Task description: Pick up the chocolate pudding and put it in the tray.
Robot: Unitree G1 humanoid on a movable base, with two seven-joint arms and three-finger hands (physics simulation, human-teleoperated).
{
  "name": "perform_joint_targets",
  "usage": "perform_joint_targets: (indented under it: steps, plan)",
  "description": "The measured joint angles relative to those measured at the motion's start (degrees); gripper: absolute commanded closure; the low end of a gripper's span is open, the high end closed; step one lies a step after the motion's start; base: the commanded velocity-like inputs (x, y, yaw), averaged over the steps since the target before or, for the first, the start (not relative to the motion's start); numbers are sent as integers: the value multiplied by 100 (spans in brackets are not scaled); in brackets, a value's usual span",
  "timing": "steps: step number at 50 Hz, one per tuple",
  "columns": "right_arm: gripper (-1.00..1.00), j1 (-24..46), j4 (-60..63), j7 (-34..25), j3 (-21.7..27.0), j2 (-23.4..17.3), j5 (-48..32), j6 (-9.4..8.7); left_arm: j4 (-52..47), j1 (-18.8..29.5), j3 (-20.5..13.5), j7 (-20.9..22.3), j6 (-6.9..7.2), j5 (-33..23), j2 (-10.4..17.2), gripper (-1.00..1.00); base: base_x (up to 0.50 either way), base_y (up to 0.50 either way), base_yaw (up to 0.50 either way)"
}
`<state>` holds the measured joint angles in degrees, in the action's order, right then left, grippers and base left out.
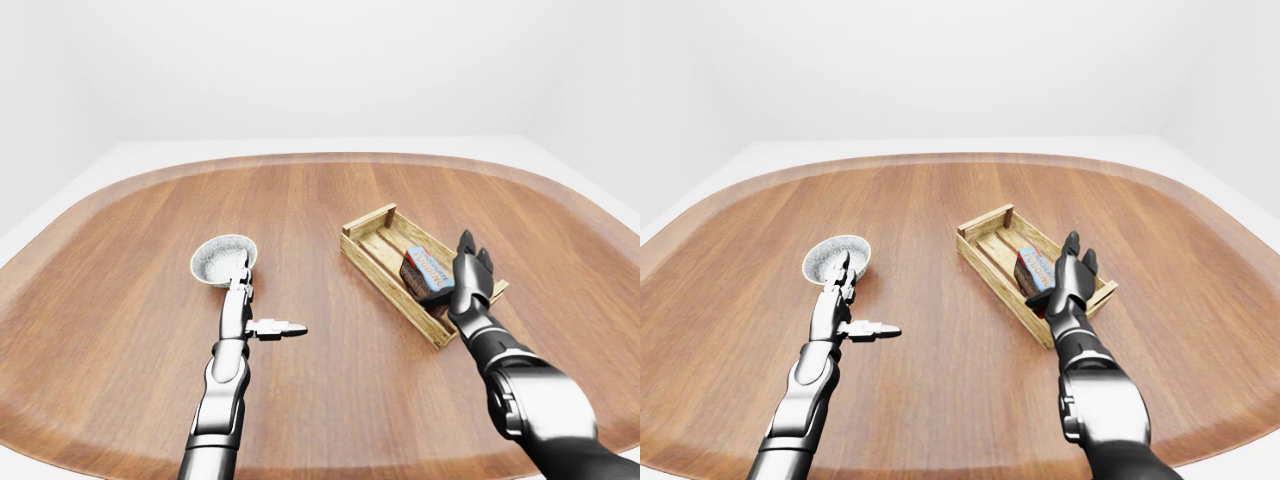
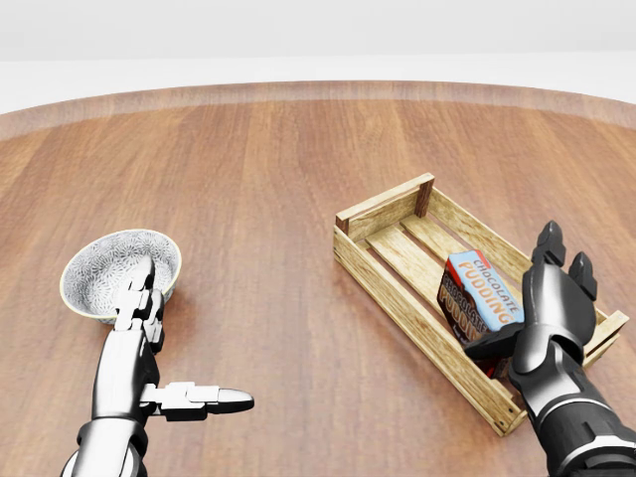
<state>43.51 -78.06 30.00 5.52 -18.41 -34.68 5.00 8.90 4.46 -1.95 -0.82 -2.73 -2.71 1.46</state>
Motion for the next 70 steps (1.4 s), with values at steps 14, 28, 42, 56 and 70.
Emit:
perform_joint_targets:
  steps: [14,28,42,56,70]
  plan:
    - [-100,138,47,0,-161,-188,-633,0,8,6,-3,-10,10,8,-1,-100,0,0,0]
    - [-100,336,179,0,-19,-312,-236,0,-4,1,-1,-12,20,7,0,-100,0,0,0]
    - [-100,504,326,0,136,-410,362,0,-3,2,4,-10,14,-2,-1,-100,0,0,0]
    - [-100,705,565,0,279,-486,957,0,10,4,8,-16,5,-15,-3,-100,0,0,0]
    - [-100,985,1068,0,440,-570,1718,0,27,17,3,-28,15,-8,-4,-100,0,0,0]
